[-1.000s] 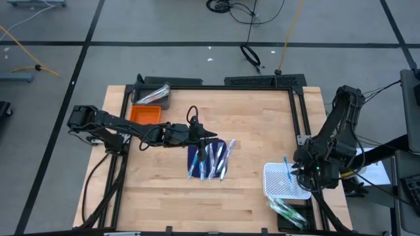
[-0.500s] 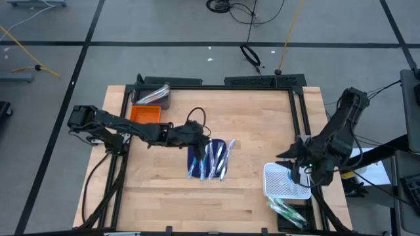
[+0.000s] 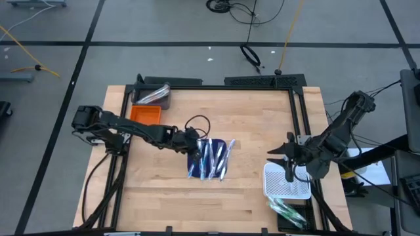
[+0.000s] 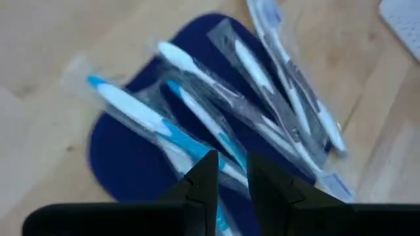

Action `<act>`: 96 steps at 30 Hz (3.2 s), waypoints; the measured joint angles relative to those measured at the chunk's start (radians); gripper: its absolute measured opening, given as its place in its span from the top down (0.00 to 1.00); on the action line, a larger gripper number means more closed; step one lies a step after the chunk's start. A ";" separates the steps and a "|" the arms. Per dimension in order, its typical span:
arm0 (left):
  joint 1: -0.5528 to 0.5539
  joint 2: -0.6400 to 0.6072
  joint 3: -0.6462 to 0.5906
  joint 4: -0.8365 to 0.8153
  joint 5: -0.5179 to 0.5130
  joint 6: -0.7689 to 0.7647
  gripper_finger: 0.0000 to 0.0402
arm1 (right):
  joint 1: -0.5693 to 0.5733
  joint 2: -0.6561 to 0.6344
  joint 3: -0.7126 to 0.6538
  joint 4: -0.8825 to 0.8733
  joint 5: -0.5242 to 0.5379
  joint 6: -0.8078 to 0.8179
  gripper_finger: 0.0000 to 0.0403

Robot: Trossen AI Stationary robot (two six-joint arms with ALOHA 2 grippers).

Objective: Pick & Place Toothbrushes
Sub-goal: Put the blue toothbrush into the white bin

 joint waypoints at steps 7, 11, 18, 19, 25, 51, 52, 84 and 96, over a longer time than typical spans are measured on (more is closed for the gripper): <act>0.004 0.093 -0.002 0.015 0.074 -0.023 0.80 | -0.002 0.000 0.000 0.000 -0.004 -0.022 0.71; 0.019 0.103 -0.001 0.017 0.080 -0.029 0.74 | -0.002 0.000 0.000 -0.001 -0.004 -0.030 0.71; 0.046 0.096 -0.001 0.011 0.108 -0.091 0.55 | -0.002 0.000 0.000 -0.008 -0.004 -0.041 0.71; 0.048 0.096 -0.001 0.006 0.118 -0.108 0.53 | -0.002 0.000 0.000 -0.008 -0.004 -0.046 0.71; 0.048 0.110 -0.001 0.023 0.122 -0.160 0.45 | -0.002 0.000 0.000 -0.008 -0.004 -0.052 0.71; 0.085 0.153 -0.002 0.111 0.172 -0.159 0.99 | -0.002 0.003 -0.114 0.132 0.001 -0.075 0.72; 0.085 0.141 -0.002 0.119 0.170 -0.154 0.99 | -0.002 0.003 -0.114 0.145 0.001 -0.077 0.72; -0.026 0.084 0.001 0.939 -0.010 0.468 1.00 | -0.450 0.132 -0.377 1.277 -0.402 -0.442 0.72; -0.023 0.227 0.151 0.909 -0.012 0.560 1.00 | -0.555 0.234 -0.377 1.403 -0.494 -0.426 0.72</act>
